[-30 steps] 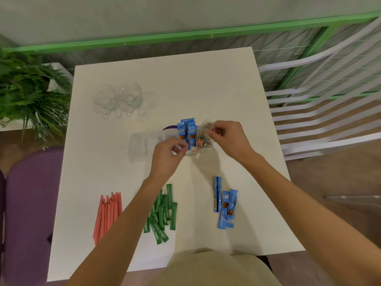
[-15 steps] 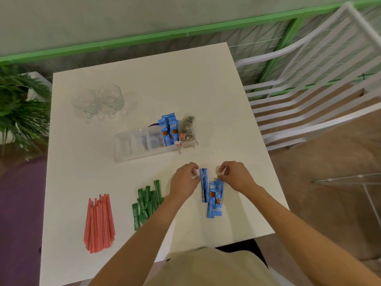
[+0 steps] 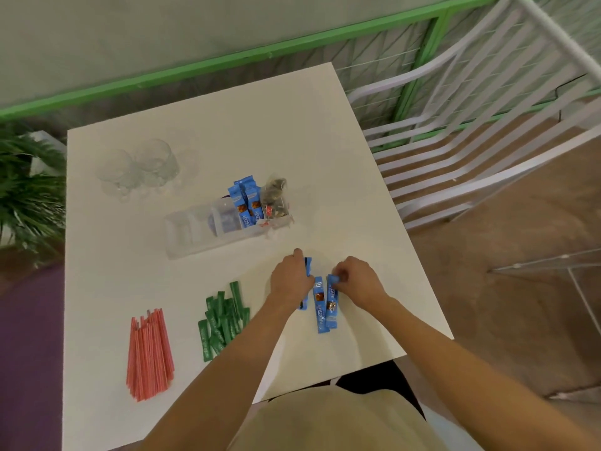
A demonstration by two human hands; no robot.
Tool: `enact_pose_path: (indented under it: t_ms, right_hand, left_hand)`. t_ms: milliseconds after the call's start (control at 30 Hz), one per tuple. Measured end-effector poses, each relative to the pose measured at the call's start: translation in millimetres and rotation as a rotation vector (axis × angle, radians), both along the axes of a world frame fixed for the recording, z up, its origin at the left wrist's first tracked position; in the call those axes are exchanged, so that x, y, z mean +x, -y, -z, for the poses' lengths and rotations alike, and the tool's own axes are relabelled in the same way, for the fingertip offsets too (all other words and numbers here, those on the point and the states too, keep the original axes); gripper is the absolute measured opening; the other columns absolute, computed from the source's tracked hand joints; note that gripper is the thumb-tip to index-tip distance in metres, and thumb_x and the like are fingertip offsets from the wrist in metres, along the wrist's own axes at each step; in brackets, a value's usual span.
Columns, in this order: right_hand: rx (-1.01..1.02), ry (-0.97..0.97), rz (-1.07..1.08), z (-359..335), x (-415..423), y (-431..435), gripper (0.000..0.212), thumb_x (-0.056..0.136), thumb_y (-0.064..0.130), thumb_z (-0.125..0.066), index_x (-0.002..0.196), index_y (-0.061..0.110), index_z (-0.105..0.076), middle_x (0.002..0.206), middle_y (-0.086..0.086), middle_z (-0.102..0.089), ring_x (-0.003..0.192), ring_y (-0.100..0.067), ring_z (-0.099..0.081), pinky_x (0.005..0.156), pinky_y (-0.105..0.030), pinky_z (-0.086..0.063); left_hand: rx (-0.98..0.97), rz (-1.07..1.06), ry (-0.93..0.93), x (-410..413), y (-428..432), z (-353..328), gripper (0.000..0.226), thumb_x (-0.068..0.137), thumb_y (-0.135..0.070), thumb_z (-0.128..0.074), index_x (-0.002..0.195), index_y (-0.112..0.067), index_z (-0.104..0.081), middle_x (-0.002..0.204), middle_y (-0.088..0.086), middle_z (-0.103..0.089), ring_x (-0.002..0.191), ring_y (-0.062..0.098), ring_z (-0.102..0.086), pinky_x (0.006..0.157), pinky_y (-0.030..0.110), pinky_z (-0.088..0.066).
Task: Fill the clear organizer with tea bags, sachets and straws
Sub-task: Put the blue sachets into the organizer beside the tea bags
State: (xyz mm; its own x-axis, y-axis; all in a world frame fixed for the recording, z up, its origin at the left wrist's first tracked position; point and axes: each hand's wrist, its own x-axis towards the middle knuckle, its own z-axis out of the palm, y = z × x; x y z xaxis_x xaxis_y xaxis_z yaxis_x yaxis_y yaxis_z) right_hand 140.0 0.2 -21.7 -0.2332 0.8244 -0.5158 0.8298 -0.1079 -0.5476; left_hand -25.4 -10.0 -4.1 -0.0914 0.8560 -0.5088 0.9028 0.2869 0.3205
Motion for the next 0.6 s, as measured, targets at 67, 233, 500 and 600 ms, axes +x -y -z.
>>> enact_pose_path:
  t_ms: [67,233,500,600]
  right_hand:
    - [-0.019,-0.048,0.037,-0.5,4.2,-2.7,0.011,0.081,0.018,-0.071,0.089,0.010,-0.071,0.086,-0.002,-0.059,0.079,-0.016,-0.055,0.064,-0.022,-0.039]
    - [-0.132,-0.164,0.073,-10.4,11.4,-12.9,0.008,0.078,0.009,-0.075,0.084,0.006,-0.071,0.079,-0.005,-0.067,0.066,-0.012,-0.057,0.058,-0.017,-0.044]
    - [-0.156,-0.293,0.063,-36.0,0.9,-35.0,0.010,0.079,0.010,-0.076,0.086,0.003,-0.074,0.071,-0.005,-0.071,0.049,-0.009,-0.057,0.049,-0.011,-0.045]
    - [-0.141,-0.330,0.036,-46.6,-12.4,-44.3,0.009,0.079,0.010,-0.076,0.085,0.004,-0.075,0.066,-0.003,-0.069,0.047,-0.008,-0.056,0.048,-0.011,-0.044]
  left_hand:
    - [-0.017,-0.021,0.013,0.7,-1.0,-3.3,0.035,0.085,-0.025,-0.064,0.109,-0.005,-0.048,0.104,0.015,-0.058,0.093,0.034,-0.060,0.065,0.034,-0.040]
    - [-0.016,-0.149,0.154,-12.2,3.6,-0.1,0.011,0.081,-0.017,-0.064,0.088,-0.009,-0.060,0.088,0.009,-0.063,0.077,0.027,-0.061,0.062,0.034,-0.046]
    - [0.079,-0.364,0.451,-29.1,19.6,-11.3,0.009,0.084,-0.012,-0.071,0.080,-0.018,-0.066,0.075,-0.002,-0.066,0.071,0.014,-0.063,0.063,0.020,-0.048]
    - [0.108,-0.424,0.562,-34.1,24.0,-26.0,0.018,0.083,-0.010,-0.073,0.075,-0.023,-0.065,0.074,0.002,-0.070,0.068,0.014,-0.067,0.059,0.024,-0.052]
